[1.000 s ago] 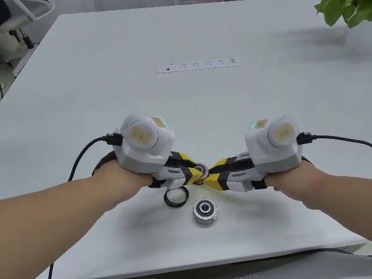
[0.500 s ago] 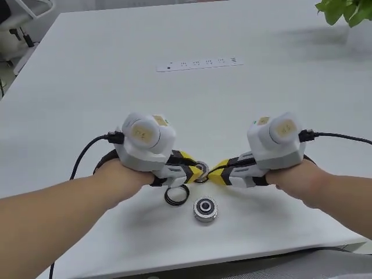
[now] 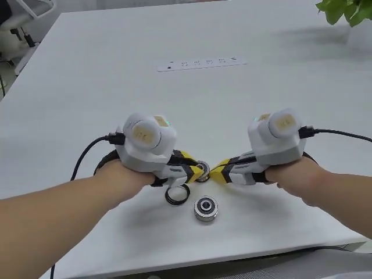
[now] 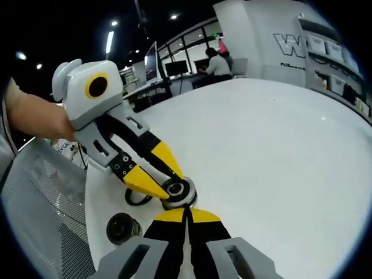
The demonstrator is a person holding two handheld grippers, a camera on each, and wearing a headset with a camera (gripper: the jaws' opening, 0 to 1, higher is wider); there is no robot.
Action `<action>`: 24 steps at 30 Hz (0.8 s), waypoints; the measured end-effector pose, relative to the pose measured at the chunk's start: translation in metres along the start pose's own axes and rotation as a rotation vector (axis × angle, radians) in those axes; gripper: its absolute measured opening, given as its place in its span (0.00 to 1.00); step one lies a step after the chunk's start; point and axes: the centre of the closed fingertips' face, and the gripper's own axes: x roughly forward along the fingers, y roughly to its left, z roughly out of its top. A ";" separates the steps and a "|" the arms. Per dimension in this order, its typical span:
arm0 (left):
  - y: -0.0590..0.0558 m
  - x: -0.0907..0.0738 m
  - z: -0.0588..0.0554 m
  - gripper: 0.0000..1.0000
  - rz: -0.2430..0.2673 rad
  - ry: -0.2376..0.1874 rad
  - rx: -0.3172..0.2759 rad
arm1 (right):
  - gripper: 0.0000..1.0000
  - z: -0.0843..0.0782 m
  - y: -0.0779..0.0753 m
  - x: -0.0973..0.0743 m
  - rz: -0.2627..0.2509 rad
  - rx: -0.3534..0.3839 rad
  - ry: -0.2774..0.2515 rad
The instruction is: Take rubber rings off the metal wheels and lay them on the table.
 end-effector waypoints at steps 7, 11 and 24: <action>-0.001 0.000 0.000 0.13 0.000 0.004 0.003 | 0.00 0.003 -0.006 -0.004 -0.014 0.031 -0.017; -0.002 0.000 0.000 0.13 -0.001 0.007 0.007 | 0.00 0.007 -0.011 -0.008 -0.020 0.078 -0.045; -0.004 0.001 0.000 0.13 0.005 0.020 0.025 | 0.00 0.014 -0.007 -0.010 0.004 0.135 -0.087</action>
